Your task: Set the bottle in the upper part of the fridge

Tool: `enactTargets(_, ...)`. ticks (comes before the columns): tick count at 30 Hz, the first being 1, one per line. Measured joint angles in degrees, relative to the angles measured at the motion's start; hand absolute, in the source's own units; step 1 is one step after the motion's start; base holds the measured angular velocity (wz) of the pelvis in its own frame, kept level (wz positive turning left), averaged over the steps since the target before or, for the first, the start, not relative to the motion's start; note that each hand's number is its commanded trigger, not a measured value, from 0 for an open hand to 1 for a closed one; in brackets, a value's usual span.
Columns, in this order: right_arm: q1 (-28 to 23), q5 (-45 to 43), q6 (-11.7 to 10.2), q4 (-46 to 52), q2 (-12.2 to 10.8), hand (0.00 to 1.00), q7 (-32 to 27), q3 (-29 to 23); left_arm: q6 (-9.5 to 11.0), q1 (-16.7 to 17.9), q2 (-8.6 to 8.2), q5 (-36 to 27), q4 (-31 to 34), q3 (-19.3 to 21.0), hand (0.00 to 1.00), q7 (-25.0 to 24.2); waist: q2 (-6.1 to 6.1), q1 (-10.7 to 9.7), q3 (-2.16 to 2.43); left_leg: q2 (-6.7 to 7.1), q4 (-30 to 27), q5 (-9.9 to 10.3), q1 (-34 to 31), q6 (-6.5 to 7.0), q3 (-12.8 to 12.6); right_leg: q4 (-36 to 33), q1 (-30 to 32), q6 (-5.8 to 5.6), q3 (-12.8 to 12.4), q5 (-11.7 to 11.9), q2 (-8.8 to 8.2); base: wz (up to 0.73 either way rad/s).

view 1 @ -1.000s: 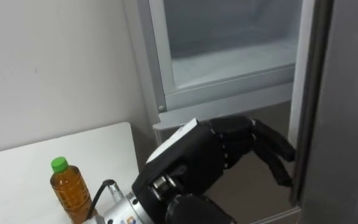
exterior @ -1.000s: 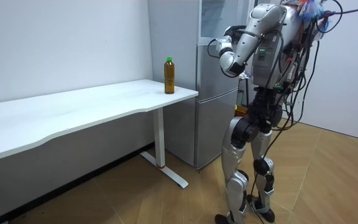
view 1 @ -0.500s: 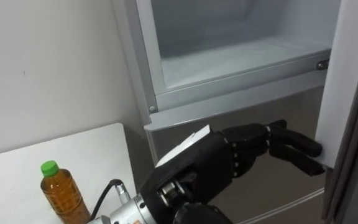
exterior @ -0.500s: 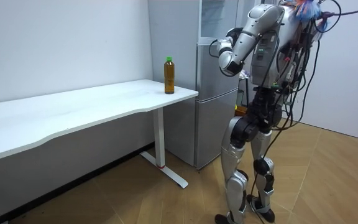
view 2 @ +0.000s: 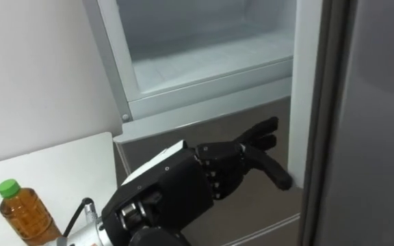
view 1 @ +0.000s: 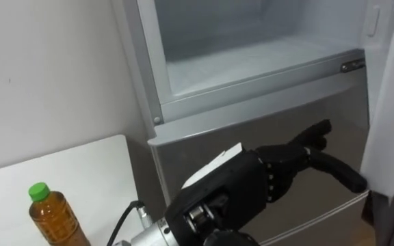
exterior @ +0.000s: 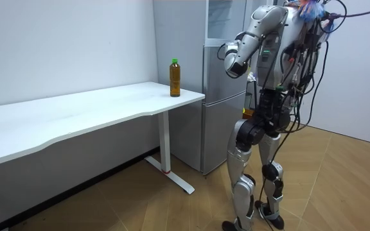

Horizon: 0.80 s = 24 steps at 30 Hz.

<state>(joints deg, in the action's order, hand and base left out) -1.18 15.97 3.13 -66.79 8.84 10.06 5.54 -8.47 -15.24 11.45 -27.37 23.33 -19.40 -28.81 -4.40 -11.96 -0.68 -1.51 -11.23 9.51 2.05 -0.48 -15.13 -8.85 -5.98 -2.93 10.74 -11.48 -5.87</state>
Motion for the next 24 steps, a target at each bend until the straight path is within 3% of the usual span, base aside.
enactTargets(9, 0.1, 0.0, 0.0, 0.7, 0.7, 0.0, 0.1, 0.0, -0.8, -3.1, -0.14, -0.1, -2.0, -2.7, 0.0, -0.2, -0.27, -1.9, 0.16, -0.29, 0.2, 0.0, 0.7, -0.01, -2.5, -0.1, 0.3, 0.12, -1.6, 0.1, 0.07, -0.11)
enactTargets(18, -0.5, 0.9, -0.6, 2.5, 1.5, 0.0, 0.1, -0.1, -0.8, -7.3, -0.12, -1.3, -6.0, -4.0, 0.0, -0.2, -1.33, -3.7, 0.09, -1.3, 0.6, 0.0, 1.8, -0.07, -5.7, -0.3, 1.3, 0.61, -5.3, 0.8, 0.96, -0.22)
enactTargets(24, -0.3, 2.9, -0.6, 2.4, 1.8, 0.0, 0.2, -0.2, -0.9, -7.4, 0.09, -1.3, -6.1, -4.2, 0.0, -0.4, -1.51, -5.0, 0.11, -1.95, 0.9, 0.1, 2.1, -0.1, -7.7, -0.1, 2.2, 0.98, -7.4, 1.1, 1.67, -0.18)
